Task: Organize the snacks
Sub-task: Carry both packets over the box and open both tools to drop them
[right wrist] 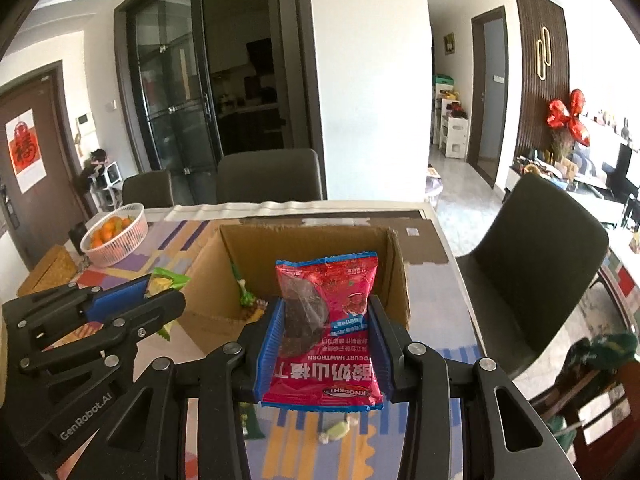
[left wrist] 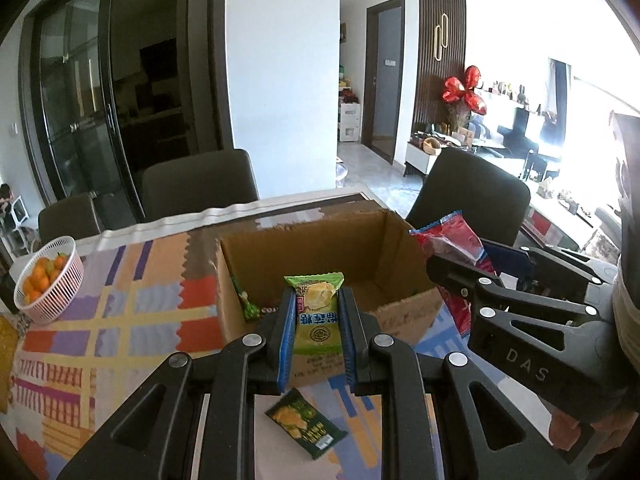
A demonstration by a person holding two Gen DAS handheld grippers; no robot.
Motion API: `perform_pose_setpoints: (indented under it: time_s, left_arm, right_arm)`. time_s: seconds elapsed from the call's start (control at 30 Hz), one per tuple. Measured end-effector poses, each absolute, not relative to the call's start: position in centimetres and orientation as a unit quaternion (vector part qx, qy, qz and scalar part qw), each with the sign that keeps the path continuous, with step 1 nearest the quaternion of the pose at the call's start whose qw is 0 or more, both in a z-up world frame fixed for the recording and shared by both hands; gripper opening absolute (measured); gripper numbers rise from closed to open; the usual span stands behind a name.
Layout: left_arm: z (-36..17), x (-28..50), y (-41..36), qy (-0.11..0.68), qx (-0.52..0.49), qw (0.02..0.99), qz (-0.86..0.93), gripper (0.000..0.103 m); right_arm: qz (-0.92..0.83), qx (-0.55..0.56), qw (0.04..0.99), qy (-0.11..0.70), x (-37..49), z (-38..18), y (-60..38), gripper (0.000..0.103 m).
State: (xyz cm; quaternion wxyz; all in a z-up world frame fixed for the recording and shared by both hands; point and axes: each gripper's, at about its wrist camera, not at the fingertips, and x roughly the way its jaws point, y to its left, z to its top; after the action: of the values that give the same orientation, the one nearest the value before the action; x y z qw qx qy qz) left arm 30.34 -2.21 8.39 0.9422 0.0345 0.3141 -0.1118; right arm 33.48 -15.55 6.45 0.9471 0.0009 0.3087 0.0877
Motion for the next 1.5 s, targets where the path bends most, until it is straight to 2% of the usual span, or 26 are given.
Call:
perform_pose_setpoints:
  time_s: [0.73, 0.87, 0.93, 0.97, 1.5]
  left_arm:
    - [6.4, 38.5, -1.2, 0.375, 0.023, 0.921, -0.099, 0.022]
    - [6.1, 38.6, -1.6, 0.374, 0.038, 0.923, -0.082, 0.034]
    - [6.1, 38.2, -1.4, 0.371, 0.041, 0.925, -0.073, 0.039]
    - [6.1, 38.0, -1.2, 0.370, 0.040, 0.926, -0.070, 0.043]
    - [6.1, 30.8, -0.6, 0.359, 0.013, 0.931, -0.073, 0.057]
  right_arm:
    - [0.084, -0.031, 0.934, 0.346, 41.2, 5.1, -14.7, 0.041]
    - [0.085, -0.034, 0.931, 0.353, 42.2, 4.7, -14.8, 0.042]
    - [0.074, -0.043, 0.933, 0.351, 42.1, 4.5, -14.7, 0.053]
    - [0.069, -0.045, 0.934, 0.349, 42.0, 4.5, -14.7, 0.055]
    - [0.075, -0.024, 0.942, 0.326, 35.1, 4.0, -15.2, 0.056]
